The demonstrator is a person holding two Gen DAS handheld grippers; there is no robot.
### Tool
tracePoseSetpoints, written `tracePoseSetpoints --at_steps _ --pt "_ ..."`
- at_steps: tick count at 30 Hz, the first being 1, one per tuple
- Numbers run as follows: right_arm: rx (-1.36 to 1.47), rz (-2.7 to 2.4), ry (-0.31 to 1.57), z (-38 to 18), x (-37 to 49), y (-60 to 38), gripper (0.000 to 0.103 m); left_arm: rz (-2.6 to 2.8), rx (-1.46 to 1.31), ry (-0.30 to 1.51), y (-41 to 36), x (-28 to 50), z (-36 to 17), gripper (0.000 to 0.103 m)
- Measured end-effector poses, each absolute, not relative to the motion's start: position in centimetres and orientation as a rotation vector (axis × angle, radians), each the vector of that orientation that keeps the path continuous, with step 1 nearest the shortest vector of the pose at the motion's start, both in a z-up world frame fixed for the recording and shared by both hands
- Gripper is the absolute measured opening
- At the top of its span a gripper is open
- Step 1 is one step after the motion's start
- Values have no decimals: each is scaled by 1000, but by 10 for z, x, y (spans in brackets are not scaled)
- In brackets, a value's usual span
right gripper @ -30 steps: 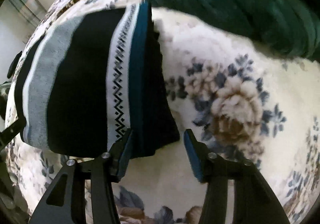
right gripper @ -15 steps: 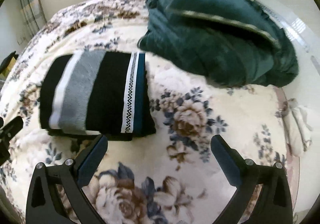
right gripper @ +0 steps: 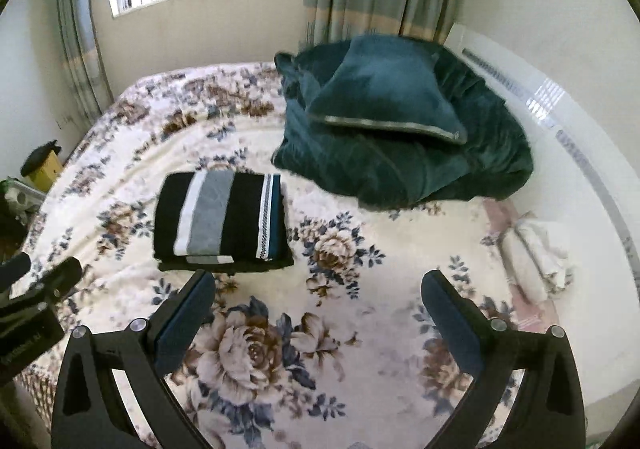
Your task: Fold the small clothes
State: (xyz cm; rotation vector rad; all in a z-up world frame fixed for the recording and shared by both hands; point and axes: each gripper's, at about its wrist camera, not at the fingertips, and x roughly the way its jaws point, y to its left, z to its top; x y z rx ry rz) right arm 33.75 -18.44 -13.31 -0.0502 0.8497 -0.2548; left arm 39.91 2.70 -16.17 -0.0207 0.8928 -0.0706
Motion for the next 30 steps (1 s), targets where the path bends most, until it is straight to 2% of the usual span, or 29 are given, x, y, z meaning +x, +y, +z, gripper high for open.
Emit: tracePoseSetpoints --at_steps 11,22,23,24,25,30 --pt "-55 -206 749 -18 224 -167 103 -61 -42 808 36 310 -65 89" --pt "-71 -168 693 28 162 -156 103 -52 -29 739 40 256 -26 89" --pt "-73 -166 689 29 159 -155 103 -51 -29 734 40 254 -24 90" --pt "-72 -164 686 31 156 -155 103 -47 -29 730 41 252 -23 100" --pt "-72 -165 684 31 155 -155 103 -42 -30 725 42 250 -22 103" --pt "-62 -165 680 33 153 -159 103 -26 -33 720 46 244 -22 103"
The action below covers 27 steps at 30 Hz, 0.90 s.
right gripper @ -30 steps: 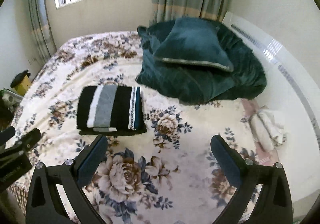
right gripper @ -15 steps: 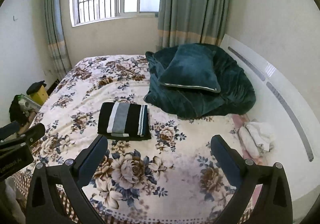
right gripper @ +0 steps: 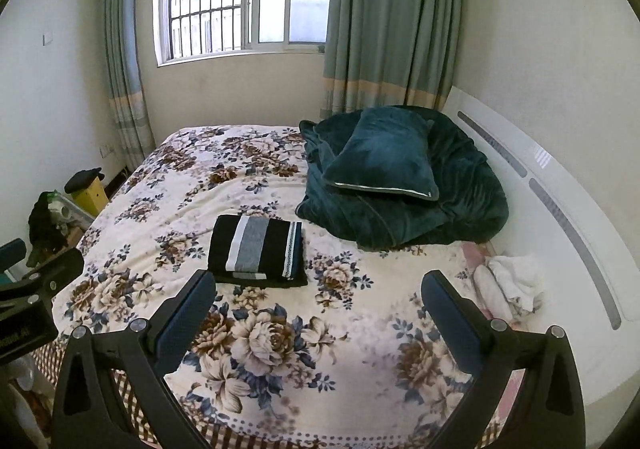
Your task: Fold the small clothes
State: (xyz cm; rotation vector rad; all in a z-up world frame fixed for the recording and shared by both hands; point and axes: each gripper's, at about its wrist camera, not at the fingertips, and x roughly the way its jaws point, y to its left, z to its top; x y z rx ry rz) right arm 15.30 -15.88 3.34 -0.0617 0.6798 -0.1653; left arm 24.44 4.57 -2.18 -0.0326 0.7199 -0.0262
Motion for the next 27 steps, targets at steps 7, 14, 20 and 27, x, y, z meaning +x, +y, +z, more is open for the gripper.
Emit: tracePoseSetpoints --at_steps 7,14,20,27 --pt "-70 -147 671 36 155 -160 103 -2 -35 718 49 238 -21 103" --pt "-71 -138 667 39 154 -158 103 6 -33 714 49 236 -19 103" --pt "-68 -134 666 41 153 -159 103 6 -33 713 48 236 -19 103" --pt "-65 -134 666 40 152 -158 103 10 -27 710 50 238 -16 103"
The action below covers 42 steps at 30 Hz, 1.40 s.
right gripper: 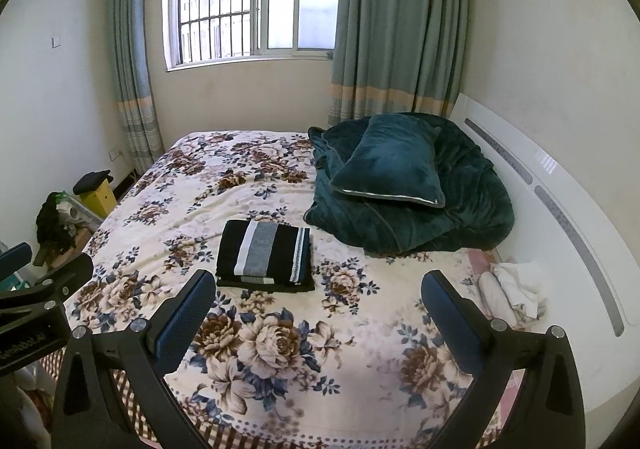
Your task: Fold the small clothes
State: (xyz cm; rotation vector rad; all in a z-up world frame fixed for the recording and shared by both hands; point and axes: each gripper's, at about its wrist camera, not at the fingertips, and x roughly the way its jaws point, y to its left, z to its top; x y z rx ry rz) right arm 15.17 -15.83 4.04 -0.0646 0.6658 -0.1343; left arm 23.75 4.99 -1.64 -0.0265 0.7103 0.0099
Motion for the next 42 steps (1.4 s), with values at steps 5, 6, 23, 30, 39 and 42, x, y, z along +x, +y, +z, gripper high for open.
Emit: tracePoseSetpoints --at_steps 5,6,23,30,39,42 --pt "-56 -126 669 42 152 -158 103 7 -26 707 52 238 -13 103" --pt "-61 -123 666 45 155 -156 103 13 -23 706 52 237 -12 103" --pt "-65 -118 663 48 157 -153 103 22 -19 698 54 236 -4 103" --pt "-61 -118 661 48 157 -153 103 20 -14 700 51 235 -2 103" --pt "-57 -119 665 48 155 -152 103 22 -11 698 48 235 -2 103" --pt "-57 -122 662 48 154 -151 103 23 -11 694 48 236 -1 103"
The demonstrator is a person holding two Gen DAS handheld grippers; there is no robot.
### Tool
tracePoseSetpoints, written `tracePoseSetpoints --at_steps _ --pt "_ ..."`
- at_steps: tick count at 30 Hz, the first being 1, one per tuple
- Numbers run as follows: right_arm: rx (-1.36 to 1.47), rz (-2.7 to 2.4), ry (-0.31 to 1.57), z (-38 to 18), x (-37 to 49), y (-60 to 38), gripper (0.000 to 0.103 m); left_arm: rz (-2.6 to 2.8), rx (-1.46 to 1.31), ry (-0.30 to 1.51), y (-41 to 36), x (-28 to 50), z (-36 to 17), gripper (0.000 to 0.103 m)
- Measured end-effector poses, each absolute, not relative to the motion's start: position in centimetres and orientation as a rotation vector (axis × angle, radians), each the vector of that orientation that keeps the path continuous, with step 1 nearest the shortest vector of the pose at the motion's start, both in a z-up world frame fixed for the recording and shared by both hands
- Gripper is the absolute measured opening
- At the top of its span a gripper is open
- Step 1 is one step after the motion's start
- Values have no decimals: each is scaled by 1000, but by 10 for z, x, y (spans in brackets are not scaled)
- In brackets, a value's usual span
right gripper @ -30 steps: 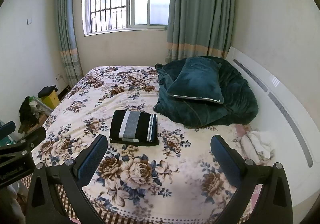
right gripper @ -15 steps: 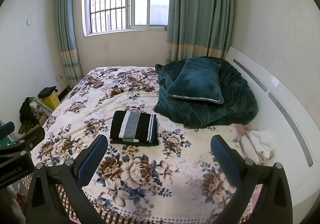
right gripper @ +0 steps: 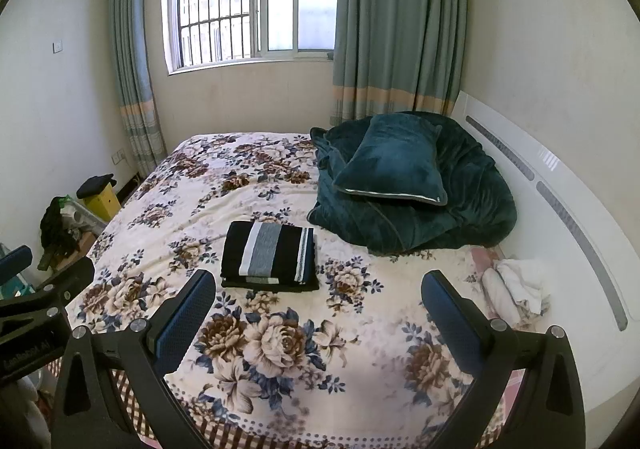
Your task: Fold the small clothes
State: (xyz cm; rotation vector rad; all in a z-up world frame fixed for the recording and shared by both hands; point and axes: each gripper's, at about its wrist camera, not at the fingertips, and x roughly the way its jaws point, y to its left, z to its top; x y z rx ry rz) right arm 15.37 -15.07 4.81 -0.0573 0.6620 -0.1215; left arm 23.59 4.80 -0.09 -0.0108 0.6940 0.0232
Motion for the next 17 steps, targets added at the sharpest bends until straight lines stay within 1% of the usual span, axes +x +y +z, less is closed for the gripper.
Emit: tracePoseSetpoints --at_steps 17 --pt "-49 -133 668 47 148 -144 103 29 -10 686 44 232 -2 103"
